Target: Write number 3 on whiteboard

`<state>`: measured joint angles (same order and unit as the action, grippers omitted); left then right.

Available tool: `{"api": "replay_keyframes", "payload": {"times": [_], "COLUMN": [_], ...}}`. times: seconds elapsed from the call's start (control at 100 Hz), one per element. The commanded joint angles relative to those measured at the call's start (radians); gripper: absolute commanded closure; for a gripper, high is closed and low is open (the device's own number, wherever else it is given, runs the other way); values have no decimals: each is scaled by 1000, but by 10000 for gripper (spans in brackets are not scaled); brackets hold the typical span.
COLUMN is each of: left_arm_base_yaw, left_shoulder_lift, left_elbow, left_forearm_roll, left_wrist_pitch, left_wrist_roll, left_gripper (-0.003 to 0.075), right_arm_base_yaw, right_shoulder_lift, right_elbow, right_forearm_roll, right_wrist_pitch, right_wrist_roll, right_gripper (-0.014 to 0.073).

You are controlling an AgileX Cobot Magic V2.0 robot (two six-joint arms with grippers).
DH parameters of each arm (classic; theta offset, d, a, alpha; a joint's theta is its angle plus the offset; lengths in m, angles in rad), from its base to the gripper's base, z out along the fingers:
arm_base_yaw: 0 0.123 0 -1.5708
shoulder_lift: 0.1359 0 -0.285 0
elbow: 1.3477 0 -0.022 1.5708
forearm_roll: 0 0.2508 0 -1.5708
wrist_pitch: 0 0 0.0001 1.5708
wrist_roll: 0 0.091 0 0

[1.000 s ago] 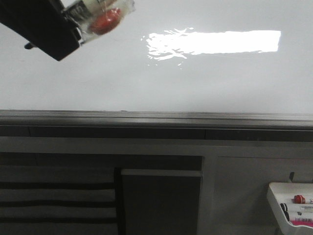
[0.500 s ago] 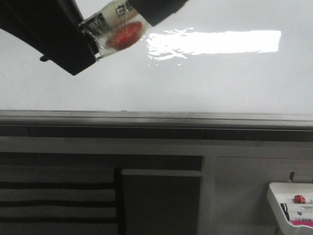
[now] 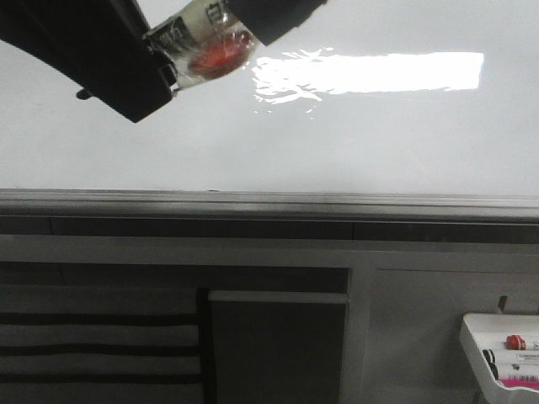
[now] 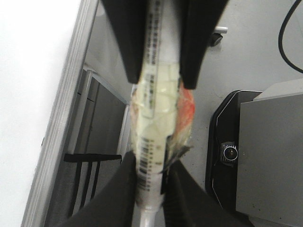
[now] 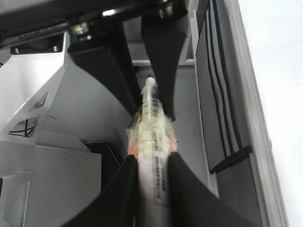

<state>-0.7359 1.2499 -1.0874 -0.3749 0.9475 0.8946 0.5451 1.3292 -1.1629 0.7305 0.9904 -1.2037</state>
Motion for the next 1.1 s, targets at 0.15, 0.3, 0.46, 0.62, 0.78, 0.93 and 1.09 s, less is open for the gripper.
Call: {"api": "replay_keyframes", "payload": {"times": [0.15, 0.3, 0.46, 0.62, 0.78, 0.93, 1.09], "left_arm_base_yaw": [-8, -8, -8, -8, -8, -8, -8], "left_shoulder_lift": [-18, -18, -18, -18, -18, -18, -18], "left_elbow": [-35, -35, -35, -35, -35, -35, -35], "left_forearm_roll": [-45, -60, -58, -45, -18, -9, -11], "left_wrist_pitch": [-46, -46, -56, -101, -186, -179, -186], "left_wrist_roll": [-1, -1, -1, -62, -171, -147, -147], "left_gripper": [739, 739, 739, 705, 468, 369, 391], "right_arm_base_yaw": [2, 2, 2, 2, 2, 2, -13], "right_shoulder_lift": [-22, -22, -22, -22, -22, -22, -26], "right_elbow": [-34, -34, -34, -34, -34, -34, -36], "right_forearm_roll": [42, 42, 42, 42, 42, 42, 16], "right_wrist_pitch": [-13, -13, -13, -13, -12, -14, -28], "right_wrist_roll": [-9, -9, -9, -9, -9, -9, 6], "right_gripper": [585, 585, 585, 588, 661, 666, 666]}}
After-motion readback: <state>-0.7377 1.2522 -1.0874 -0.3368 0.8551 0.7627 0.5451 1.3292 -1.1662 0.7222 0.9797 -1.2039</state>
